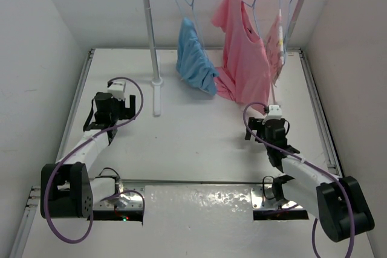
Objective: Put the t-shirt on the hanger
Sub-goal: Reset both arms
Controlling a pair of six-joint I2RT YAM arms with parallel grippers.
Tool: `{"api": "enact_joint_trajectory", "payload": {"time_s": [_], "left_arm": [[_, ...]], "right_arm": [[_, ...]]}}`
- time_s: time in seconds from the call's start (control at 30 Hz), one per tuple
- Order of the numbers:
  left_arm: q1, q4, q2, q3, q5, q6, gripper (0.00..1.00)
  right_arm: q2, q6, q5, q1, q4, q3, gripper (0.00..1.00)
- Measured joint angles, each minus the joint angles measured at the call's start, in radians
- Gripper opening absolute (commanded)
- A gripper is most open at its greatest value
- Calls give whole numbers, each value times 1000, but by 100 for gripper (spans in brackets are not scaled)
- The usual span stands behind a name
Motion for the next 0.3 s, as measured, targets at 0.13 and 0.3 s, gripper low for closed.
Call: {"api": "enact_joint_trajectory", "payload": {"time_s": [0.13, 0.3], "left_arm": [[0, 9, 8, 0, -16, 0, 100], [0, 18, 12, -5, -16, -4, 99]], "right_arm": [[6, -19, 50, 0, -1, -5, 99], [-18, -61, 99, 0, -6, -5, 99]]}}
